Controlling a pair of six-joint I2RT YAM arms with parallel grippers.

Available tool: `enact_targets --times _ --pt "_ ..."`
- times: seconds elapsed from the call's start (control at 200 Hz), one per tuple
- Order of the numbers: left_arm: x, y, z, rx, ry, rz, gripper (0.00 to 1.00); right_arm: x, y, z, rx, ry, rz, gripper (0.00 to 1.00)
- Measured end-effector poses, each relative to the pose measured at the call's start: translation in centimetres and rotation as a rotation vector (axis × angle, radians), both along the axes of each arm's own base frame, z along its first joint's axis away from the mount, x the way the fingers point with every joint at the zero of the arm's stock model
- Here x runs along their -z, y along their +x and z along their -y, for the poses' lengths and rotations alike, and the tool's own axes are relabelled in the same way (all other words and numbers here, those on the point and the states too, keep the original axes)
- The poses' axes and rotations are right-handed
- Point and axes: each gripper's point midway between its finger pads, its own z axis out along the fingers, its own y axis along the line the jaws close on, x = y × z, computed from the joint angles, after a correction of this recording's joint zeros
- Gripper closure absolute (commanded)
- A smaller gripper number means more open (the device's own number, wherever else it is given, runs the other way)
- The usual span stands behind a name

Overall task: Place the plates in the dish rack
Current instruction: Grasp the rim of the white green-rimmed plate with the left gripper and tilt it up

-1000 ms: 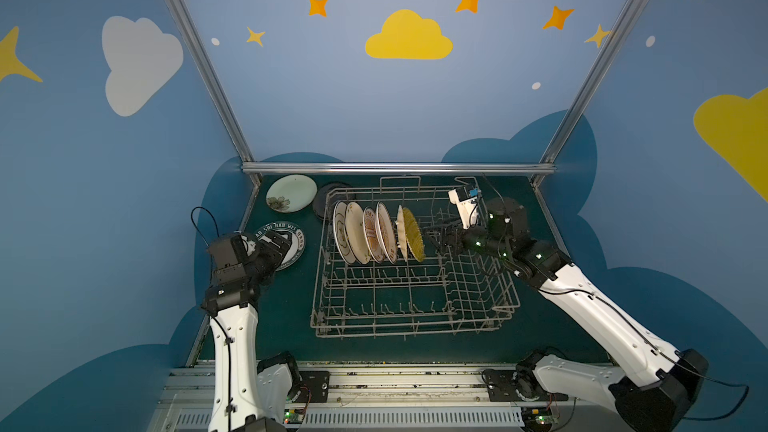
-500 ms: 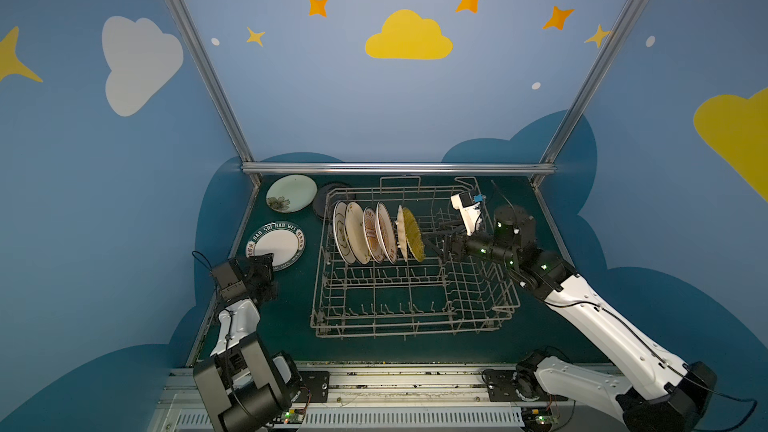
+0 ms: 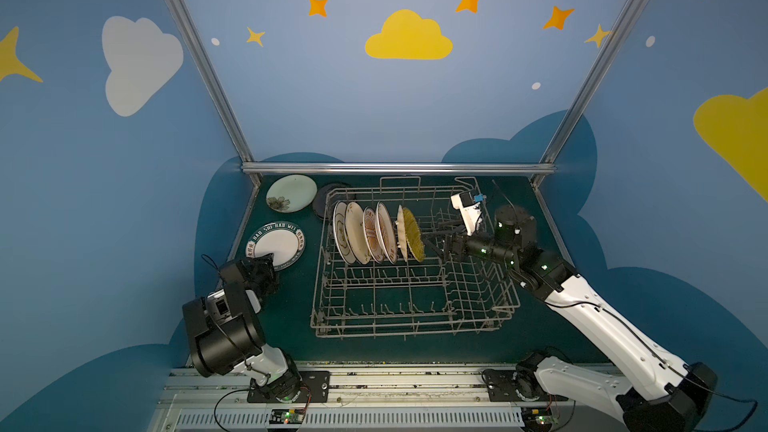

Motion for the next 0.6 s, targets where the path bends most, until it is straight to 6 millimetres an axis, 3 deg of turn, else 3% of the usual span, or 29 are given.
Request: enact_targets --times 0.225,0.421,0.601 --pt "0.9 1.3 -0.4 -0.005 -0.021 0.061 0.6 0.0 0.0 0.0 0.001 0.0 -0.001 0.12" --pt "1.8 1.2 -0.5 -0.02 -0.041 0.048 0.85 -0.2 -0.1 0.4 0.014 -0.003 0.003 0.12" --pt "1.7 0.3 -0.5 -0.044 -0.017 0.005 0.96 -0.8 -0.4 0.9 0.028 0.002 0.018 0.13"
